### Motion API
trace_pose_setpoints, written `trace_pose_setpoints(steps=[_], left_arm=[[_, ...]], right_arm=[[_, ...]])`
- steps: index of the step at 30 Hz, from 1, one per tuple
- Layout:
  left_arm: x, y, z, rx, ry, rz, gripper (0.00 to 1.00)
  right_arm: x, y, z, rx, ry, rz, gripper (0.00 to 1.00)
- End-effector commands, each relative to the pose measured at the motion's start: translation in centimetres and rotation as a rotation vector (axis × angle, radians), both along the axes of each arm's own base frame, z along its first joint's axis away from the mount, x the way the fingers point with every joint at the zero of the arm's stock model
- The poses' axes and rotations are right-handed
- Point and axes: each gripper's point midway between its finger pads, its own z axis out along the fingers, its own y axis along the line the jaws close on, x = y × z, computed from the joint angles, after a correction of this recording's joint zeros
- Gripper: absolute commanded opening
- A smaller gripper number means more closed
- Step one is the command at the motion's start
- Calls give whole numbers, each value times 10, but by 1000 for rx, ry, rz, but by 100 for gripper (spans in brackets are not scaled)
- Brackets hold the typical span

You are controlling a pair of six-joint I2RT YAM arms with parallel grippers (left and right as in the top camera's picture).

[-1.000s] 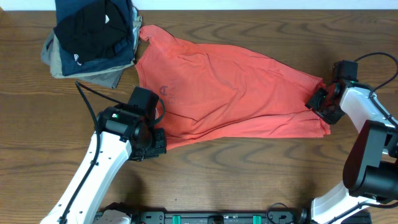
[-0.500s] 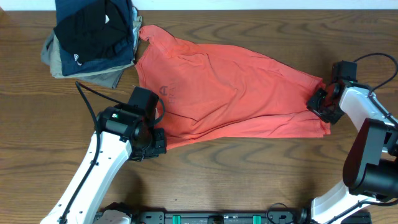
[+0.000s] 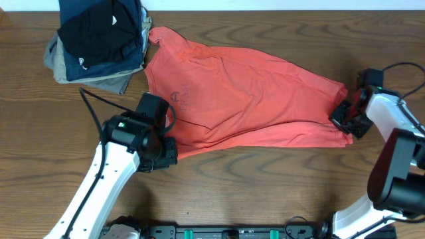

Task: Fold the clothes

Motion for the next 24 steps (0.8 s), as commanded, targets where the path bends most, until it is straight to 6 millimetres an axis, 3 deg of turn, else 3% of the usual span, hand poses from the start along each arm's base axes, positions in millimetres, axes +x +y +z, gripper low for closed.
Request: trace_pose_setpoints(steps=[1, 10, 24], left_arm=[[-1, -2, 11, -29, -42, 6, 6], [-12, -6, 35, -102, -131, 0, 6], [-52, 6, 53, -118, -146, -3, 6]], right_arm=[[1, -15, 34, -31, -65, -45, 1], [-31, -8, 88, -37, -102, -55, 1], [-78, 10, 136, -27, -125, -54, 1]])
